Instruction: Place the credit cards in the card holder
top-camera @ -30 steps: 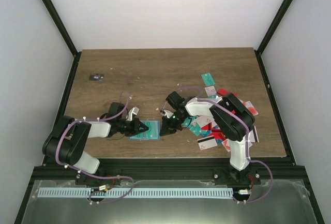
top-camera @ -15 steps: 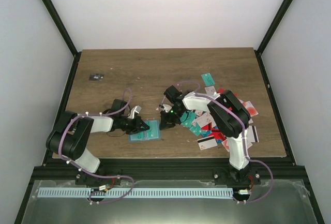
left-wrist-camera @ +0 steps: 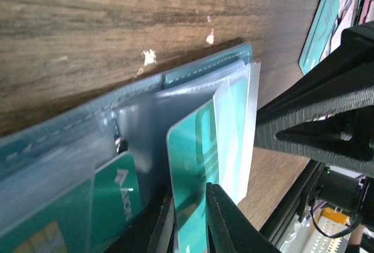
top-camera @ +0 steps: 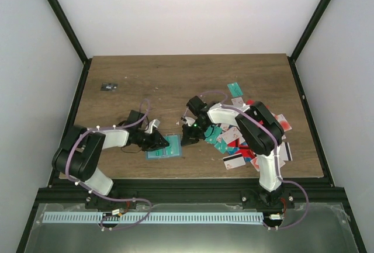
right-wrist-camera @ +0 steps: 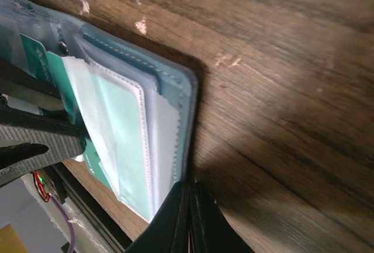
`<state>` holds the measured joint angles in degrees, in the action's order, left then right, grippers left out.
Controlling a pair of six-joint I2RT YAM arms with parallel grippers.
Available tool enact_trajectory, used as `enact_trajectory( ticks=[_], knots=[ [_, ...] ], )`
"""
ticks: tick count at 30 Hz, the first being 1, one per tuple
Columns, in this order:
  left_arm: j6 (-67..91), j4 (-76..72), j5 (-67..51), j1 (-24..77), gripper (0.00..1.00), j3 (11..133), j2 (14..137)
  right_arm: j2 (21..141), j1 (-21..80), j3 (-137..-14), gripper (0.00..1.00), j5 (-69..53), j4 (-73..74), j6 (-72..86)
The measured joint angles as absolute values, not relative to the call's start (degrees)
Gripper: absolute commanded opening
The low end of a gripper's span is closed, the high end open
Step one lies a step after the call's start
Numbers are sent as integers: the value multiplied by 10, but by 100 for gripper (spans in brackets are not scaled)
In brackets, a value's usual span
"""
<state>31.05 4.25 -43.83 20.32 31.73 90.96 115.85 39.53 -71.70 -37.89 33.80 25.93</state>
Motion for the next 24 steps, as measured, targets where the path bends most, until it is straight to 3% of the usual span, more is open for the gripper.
enact_trajectory(
  ticks=[7, 17, 20, 24],
  knots=[
    [298, 106, -410, 208, 33, 330, 884, 1132, 380, -686, 5, -357, 320, 259],
    [291, 200, -372, 208, 61, 365, 852, 1093, 368, -639, 10, -343, 301, 271],
    [292, 236, -357, 208, 60, 376, 830, 1075, 368, -613, 13, -364, 277, 292],
    [293, 266, -342, 208, 39, 385, 802, 1054, 368, -582, 17, -407, 225, 329]
  ],
)
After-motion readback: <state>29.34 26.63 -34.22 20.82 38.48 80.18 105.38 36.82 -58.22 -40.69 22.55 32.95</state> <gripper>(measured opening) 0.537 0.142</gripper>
